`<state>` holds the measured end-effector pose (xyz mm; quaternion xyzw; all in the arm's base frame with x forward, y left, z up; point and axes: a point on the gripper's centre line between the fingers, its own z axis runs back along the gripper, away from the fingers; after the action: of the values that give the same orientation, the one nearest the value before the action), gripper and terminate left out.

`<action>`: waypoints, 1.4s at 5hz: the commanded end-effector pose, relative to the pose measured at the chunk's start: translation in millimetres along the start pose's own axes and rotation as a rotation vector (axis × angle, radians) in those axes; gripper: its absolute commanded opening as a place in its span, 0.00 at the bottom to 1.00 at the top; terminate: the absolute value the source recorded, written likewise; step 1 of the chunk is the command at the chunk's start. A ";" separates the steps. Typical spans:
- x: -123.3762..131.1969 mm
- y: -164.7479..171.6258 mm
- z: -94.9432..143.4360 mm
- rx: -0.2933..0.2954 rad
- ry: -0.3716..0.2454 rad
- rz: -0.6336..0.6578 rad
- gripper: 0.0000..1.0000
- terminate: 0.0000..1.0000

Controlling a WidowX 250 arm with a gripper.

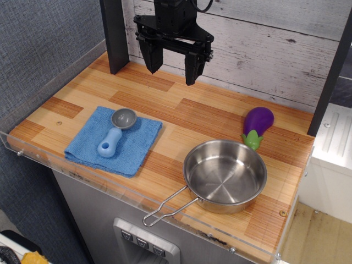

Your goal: Slide the silver pan into the corner behind the blue rag.

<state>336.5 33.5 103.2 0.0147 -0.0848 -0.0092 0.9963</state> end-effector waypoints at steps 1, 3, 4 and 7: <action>0.0 0.0 0.0 0.000 0.000 0.000 1.00 0.00; -21.5 -24.0 10.1 -0.037 -0.016 -0.063 1.00 0.00; -28.0 -34.7 16.4 -0.047 -0.043 -0.101 1.00 0.00; -41.7 -56.0 -32.7 -0.038 0.085 -0.204 1.00 0.00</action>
<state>297.5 -20.9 50.9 0.0026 -0.0206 -0.1085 0.9939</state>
